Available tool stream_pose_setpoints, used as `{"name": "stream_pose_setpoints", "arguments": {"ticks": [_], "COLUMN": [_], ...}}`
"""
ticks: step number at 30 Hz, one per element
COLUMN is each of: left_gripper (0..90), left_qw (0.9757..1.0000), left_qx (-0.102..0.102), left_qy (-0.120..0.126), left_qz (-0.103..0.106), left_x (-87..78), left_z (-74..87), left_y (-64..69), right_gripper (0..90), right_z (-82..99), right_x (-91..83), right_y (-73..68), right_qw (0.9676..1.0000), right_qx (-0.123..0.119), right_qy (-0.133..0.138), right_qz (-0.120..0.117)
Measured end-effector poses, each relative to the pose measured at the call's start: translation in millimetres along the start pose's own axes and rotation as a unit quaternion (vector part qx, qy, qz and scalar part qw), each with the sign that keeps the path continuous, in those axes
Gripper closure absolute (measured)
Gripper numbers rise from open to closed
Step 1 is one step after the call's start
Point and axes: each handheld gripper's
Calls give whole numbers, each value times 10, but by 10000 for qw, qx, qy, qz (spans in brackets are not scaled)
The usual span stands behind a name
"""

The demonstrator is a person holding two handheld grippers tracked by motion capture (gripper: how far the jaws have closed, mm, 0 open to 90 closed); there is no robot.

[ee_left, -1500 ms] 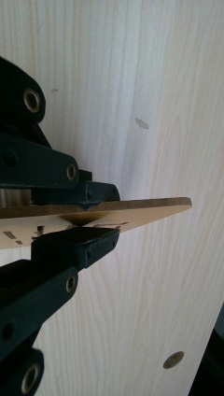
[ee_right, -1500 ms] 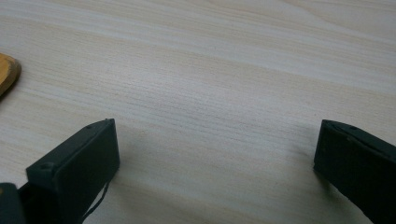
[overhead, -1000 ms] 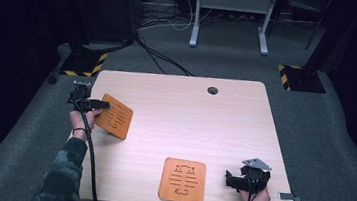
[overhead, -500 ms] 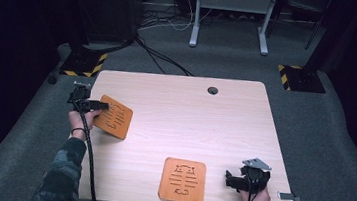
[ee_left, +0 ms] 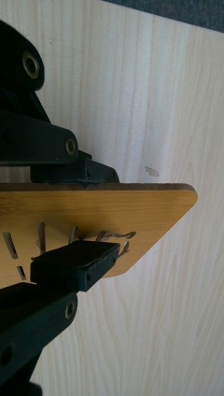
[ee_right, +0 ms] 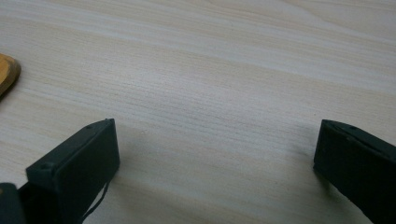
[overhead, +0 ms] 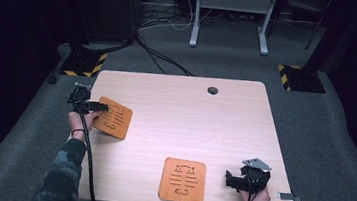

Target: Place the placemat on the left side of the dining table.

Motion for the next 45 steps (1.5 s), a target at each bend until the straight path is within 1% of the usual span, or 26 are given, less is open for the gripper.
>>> {"name": "stream_pose_setpoints", "arguments": {"ticks": [4, 5, 6, 9, 10, 11, 13, 14, 16, 18, 19, 21, 25, 27, 28, 29, 30, 33, 35, 38, 39, 41, 42, 43, 44, 45], "left_gripper": [604, 600, 597, 572, 570, 567, 558, 554, 541, 533, 531, 528, 521, 519, 518, 516, 515, 510, 503, 497, 497, 498, 499, 500, 502, 507], "left_qw": [10000, 10000, 10000, 9999, 9999, 10000, 10000, 9999, 9999, 9999, 9999, 9999, 9999, 9999, 9998, 9999, 9999, 9999, 9998, 9998, 9997, 9996, 9996, 9996, 9995, 9996], "left_qx": [7, 61, 14, 23, 96, 19, 17, -52, -10, -79, -6, -48, -6, -52, -108, 5, 9, -114, -122, -125, -101, -139, -114, -63, -134, -122], "left_qy": [-4, -42, 32, 34, 34, 53, 52, 101, 17, 29, -48, -6, -43, -18, -65, -103, -98, -37, -90, -52, -139, -149, -113, -154, -133, -136], "left_qz": [-34, -39, -51, -110, -71, -81, -68, -75, -119, -130, -112, -113, -127, -128, -123, -118, -116, -119, -163, -154, -166, -199, -227, -227, -234, -212], "left_x": [11, 9, 20, 38, 40, 48, 56, 66, 63, 78, 72, 83, 92, 100, 98, 95, 100, 120, 127, 142, 134, 138, 150, 147, 150, 149], "left_z": [7, 9, 16, 41, 47, 56, 66, 76, 84, 92, 94, 98, 99, 102, 106, 104, 105, 113, 119, 129, 133, 138, 142, 143, 147, 147], "left_y": [0, -14, -6, -8, -37, -39, -60, -59, -80, -94, -119, -124, -141, -140, -144, -165, -171, -171, -181, -202, -213, -220, -227, -240, -241, -254], "right_gripper": [0, 0, 0, 0, 0, 0, 0, 0, 0, 0, 0, 0, 0, 0, 0, 0, 0, 0, 0, 0, 0, 0, 0, 0, 0, 0], "right_z": [0, 0, 0, 0, 0, 0, 0, 0, 0, 0, 0, 0, 0, 0, 0, 1, 1, 1, 1, 1, 1, 1, 1, 1, 1, 1], "right_x": [0, 0, 0, 0, 0, 0, 0, 0, 0, 0, 0, -1, 0, 0, 0, -1, 0, -1, -1, 0, -1, -1, -1, -1, -1, -1], "right_y": [0, 0, 0, 0, 0, 0, 0, 0, 0, 0, 0, -2, -1, 0, 0, -2, 0, -2, -2, -1, -2, -2, -1, -2, -2, -2], "right_qw": [10000, 10000, 10000, 10000, 10000, 10000, 10000, 10000, 10000, 10000, 10000, 10000, 10000, 10000, 10000, 10000, 10000, 10000, 10000, 10000, 10000, 10000, 10000, 10000, 10000, 10000], "right_qx": [-1, -5, -1, -2, -2, 0, -1, -2, -3, -2, 0, 2, -2, -2, -7, 3, -1, 5, 6, 2, 3, 5, 1, 3, 3, 4], "right_qy": [-1, 0, 0, 0, 1, 1, 0, 1, 0, 0, -1, -1, 0, 0, 4, -2, 0, -3, -3, 0, -3, -3, -2, -1, -2, -2], "right_qz": [0, 0, 0, 1, 1, 1, 1, 2, 2, 3, 3, 3, 3, 3, 3, 3, 2, 3, 3, 3, 3, 3, 3, 4, 4, 3]}}
Point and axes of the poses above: each handheld gripper's, and its own axes: x roughly forward along the jaws, z roughly out of its underside, y roughly to its right, and after that the axes turned 1 degree about z, right-handed
